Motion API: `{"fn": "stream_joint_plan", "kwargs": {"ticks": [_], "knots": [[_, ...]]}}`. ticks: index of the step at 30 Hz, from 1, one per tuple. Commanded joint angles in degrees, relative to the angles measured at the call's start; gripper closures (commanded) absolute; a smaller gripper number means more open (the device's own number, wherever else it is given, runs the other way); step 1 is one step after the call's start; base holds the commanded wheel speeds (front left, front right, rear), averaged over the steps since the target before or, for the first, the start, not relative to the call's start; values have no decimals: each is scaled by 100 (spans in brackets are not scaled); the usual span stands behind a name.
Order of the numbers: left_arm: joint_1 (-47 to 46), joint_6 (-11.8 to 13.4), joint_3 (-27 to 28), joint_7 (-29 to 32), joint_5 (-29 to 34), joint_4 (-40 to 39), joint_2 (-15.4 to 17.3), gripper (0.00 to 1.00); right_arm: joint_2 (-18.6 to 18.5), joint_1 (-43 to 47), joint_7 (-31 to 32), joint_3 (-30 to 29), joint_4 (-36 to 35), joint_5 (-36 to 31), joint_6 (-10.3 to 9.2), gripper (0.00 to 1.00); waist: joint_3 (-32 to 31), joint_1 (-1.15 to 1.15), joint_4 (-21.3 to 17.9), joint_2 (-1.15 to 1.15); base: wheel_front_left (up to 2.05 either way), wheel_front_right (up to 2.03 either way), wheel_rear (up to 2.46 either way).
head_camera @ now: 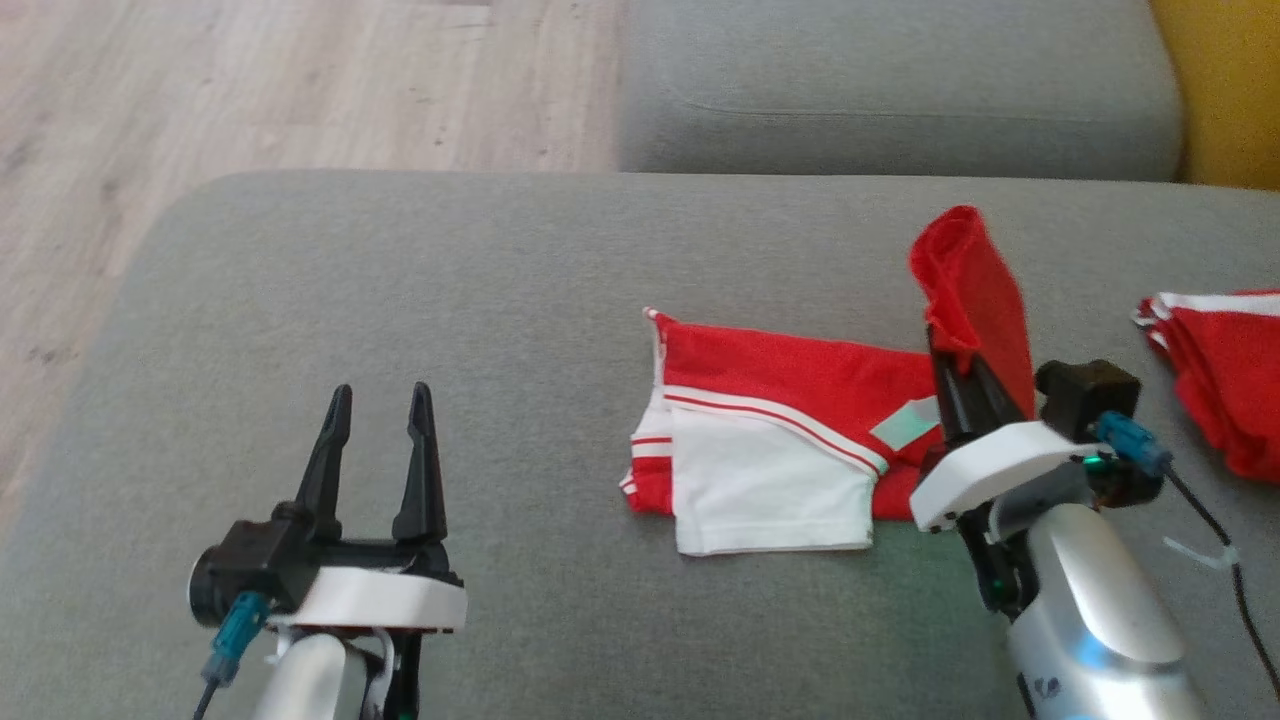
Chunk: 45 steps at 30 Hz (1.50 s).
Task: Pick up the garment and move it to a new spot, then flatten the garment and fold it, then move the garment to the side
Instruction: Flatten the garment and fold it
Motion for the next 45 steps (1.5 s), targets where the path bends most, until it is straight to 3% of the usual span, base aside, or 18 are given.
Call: {"fn": "stream_joint_plan", "kwargs": {"ticks": [1, 13, 27, 28, 29, 35, 42, 45], "knots": [[-188, 6, 185, -53, 43, -220, 73, 0, -17, -137, 16, 216, -243, 82, -5, 100, 1, 1, 137, 0, 0, 0, 0], [-344, 11, 91, -52, 6, -214, 86, 0, -17, -263, 136, 1509, -165, 564, -5, 100, 243, 1, 711, 0, 0, 0, 0], [-536, 48, -62, -53, -38, -172, 43, 0, -17, -517, -8, 2033, 532, 676, -5, 100, 563, 1, 990, 0, 0, 0, 0], [-540, 48, -71, -53, -42, -165, 41, 0, -17, -530, -22, 2106, 548, 651, -5, 76, 576, 1, 990, 0, 0, 0, 0], [-545, 47, -79, -53, -45, -156, 38, 0, -17, -529, -35, 2222, 525, 671, -5, 0, 585, 1, 988, 0, 0, 0, 0], [-585, 50, -81, -53, -44, -105, 30, 0, -17, -475, -35, 2983, 132, 1178, -5, 0, 546, 1, 904, 0, 0, 0, 0], [-566, 47, -58, -53, -24, -129, 38, 0, -17, -601, -284, 2546, 113, 1237, -5, 0, 452, 1, 684, 0, 0, 0, 0], [-541, 57, -20, -53, -31, -176, 45, 0, -17, -682, -412, 2156, 134, 710, -5, 0, 431, 1, 511, 0, 0, 0, 0]]}}
